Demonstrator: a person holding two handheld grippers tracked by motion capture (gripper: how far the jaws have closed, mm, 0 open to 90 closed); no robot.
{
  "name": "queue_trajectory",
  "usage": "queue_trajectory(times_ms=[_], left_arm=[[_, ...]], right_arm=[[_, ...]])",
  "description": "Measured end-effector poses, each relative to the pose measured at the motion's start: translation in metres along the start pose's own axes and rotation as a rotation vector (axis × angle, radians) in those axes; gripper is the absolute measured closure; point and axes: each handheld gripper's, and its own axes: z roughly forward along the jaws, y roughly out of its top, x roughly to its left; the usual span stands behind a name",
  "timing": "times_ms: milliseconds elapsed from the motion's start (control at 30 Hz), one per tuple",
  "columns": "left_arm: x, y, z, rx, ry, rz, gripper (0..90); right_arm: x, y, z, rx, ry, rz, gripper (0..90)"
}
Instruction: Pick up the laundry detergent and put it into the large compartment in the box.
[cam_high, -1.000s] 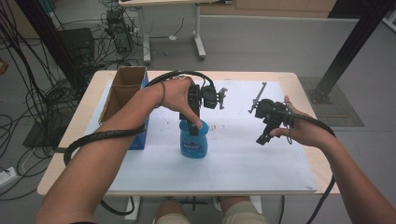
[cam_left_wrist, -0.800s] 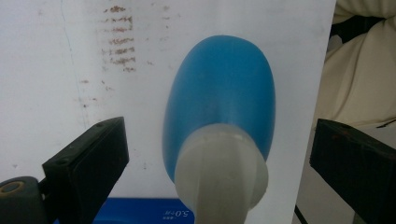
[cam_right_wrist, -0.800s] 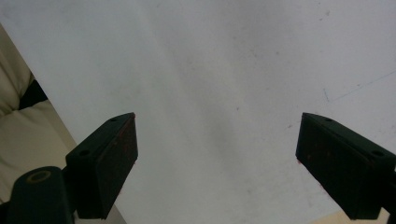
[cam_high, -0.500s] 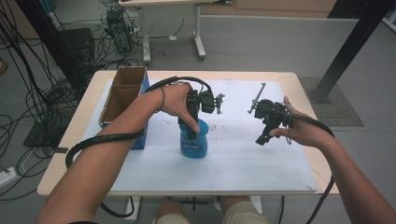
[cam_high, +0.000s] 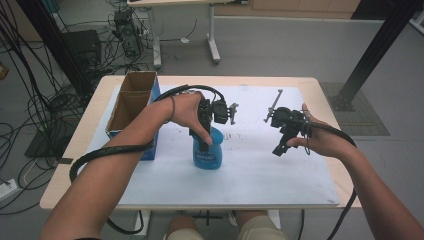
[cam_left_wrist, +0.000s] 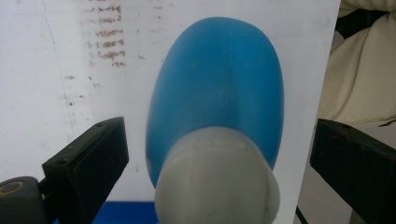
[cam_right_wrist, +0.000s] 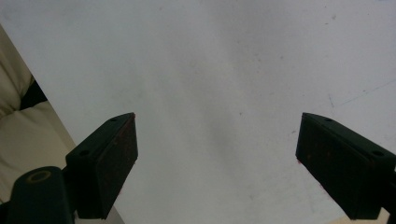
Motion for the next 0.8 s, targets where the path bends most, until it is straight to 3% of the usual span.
queue_trajectory(times_ms=[800], left_arm=[[-0.0021,0.0012,0.0094,0.008,0.005,-0.004,5.3]], right_arm=[[-0.0008,-0.0003,0.0019,0.003,0.004,0.002,13.0]])
